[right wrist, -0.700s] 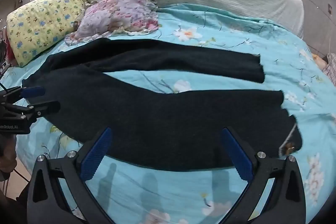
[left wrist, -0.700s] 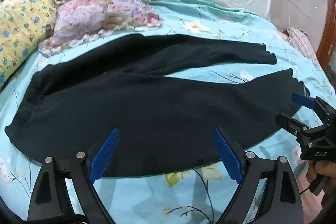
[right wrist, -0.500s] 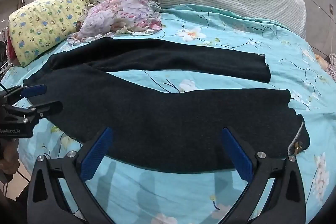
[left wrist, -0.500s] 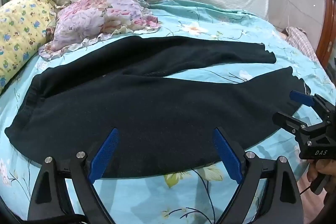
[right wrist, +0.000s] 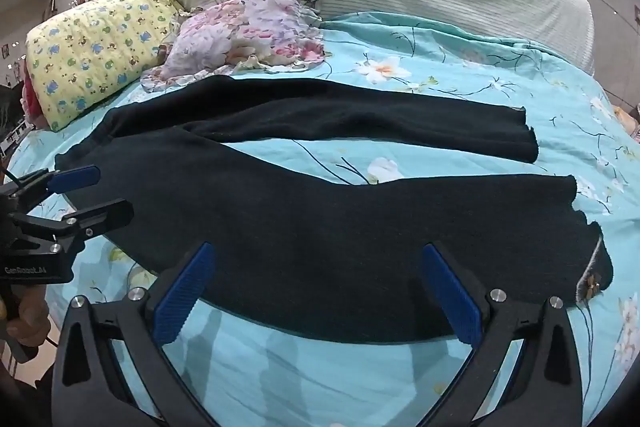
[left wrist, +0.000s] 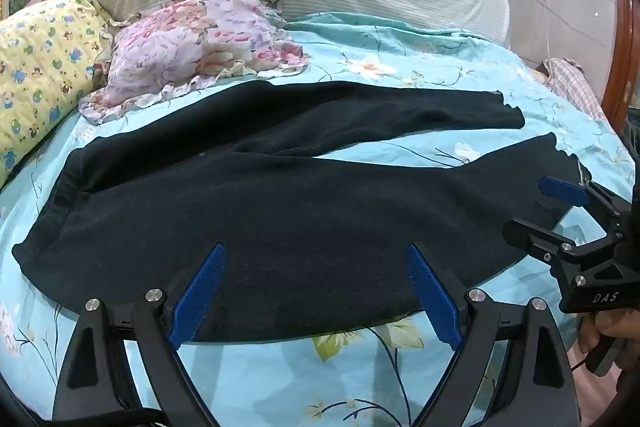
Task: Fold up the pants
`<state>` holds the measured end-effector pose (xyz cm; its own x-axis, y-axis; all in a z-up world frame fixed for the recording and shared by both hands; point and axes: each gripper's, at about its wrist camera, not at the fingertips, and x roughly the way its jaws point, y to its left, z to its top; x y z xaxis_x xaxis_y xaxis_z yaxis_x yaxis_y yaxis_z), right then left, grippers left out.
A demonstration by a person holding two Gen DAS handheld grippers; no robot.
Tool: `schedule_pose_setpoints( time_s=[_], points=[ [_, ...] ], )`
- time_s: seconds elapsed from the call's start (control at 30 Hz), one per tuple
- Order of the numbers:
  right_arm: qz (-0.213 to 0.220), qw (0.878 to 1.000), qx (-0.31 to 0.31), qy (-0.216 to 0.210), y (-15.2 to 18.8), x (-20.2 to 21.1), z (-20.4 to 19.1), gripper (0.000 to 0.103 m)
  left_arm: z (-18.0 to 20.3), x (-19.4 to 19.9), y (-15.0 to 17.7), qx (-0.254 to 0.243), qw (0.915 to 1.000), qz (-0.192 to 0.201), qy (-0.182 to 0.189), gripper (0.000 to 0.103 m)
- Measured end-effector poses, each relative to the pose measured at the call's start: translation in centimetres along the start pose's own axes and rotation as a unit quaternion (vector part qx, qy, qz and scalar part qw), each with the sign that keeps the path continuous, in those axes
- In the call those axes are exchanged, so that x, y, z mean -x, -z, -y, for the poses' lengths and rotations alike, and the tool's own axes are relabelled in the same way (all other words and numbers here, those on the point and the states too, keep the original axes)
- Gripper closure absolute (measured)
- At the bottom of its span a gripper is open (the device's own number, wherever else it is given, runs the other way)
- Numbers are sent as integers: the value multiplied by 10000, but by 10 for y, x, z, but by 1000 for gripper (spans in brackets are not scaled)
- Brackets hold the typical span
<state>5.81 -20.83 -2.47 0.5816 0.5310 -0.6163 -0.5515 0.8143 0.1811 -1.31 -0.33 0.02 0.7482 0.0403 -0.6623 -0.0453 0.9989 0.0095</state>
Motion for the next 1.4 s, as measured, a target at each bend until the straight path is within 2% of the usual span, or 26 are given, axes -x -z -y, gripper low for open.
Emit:
schedule_pose_setpoints(
  time_s=[0.67, 1.4],
  points=[
    [-74, 9999, 73, -54, 2, -5, -2, 0, -2, -11, 3, 114, 9998, -170, 18, 11],
    [-85, 9999, 71, -94, 0, -6, -2, 0, -4, -12, 3, 147, 9997, -187, 44, 11]
  ],
)
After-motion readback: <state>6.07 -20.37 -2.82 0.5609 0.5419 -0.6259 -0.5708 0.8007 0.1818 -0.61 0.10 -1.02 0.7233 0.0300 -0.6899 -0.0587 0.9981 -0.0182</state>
